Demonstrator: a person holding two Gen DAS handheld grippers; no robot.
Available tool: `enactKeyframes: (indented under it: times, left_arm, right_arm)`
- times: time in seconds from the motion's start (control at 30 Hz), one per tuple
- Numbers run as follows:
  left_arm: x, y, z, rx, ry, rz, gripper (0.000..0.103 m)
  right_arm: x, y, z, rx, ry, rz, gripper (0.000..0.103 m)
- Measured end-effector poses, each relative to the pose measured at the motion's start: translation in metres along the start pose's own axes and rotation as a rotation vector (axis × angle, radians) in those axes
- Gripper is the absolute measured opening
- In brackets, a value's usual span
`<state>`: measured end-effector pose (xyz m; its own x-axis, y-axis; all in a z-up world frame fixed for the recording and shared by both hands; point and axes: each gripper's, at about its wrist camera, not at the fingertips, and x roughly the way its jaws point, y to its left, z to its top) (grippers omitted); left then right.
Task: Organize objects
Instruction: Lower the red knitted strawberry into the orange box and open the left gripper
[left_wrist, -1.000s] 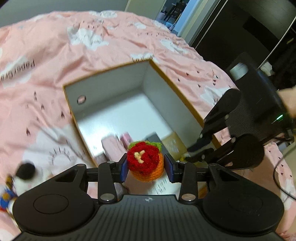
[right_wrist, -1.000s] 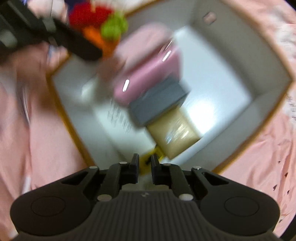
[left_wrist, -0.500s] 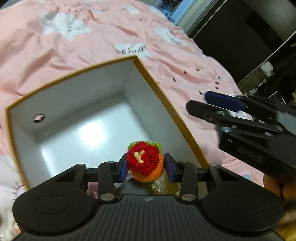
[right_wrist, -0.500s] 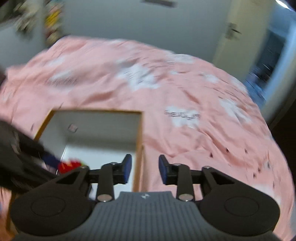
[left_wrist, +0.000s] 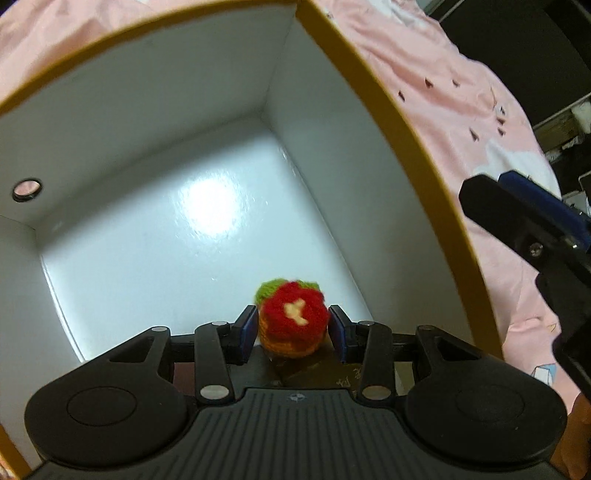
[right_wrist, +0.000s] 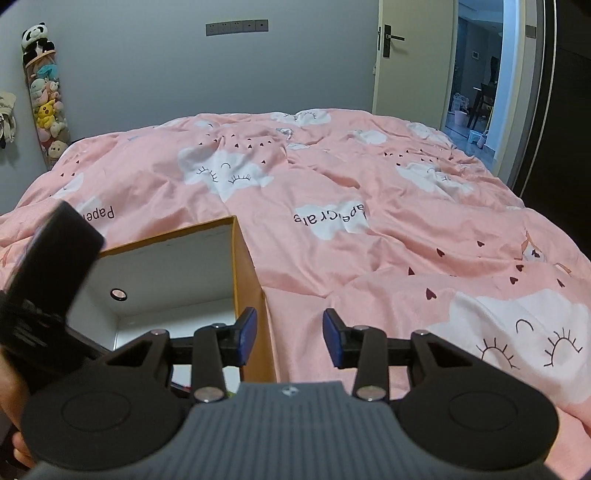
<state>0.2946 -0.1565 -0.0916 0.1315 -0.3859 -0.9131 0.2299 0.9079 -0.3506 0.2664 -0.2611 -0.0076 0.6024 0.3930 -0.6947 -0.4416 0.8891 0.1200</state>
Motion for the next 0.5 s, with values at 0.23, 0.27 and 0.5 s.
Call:
enactKeyframes:
  times: [0.23, 0.27, 0.5]
  left_arm:
    - [-0.008, 0.006, -0.005, -0.015, -0.031, 0.010, 0.063]
    - [-0.011, 0.008, -0.006, -0.019, -0.044, 0.008, 0.065]
    - [-0.034, 0.011, -0.012, 0.007, -0.115, 0.012, 0.059]
  right_arm:
    - [-0.002, -0.001, -0.004, -0.001, 0.001, 0.005, 0.045]
    - [-0.004, -0.002, -0.004, -0.003, -0.004, -0.002, 0.047]
    - [-0.018, -0.001, -0.004, 0.009, -0.037, -0.003, 0.054]
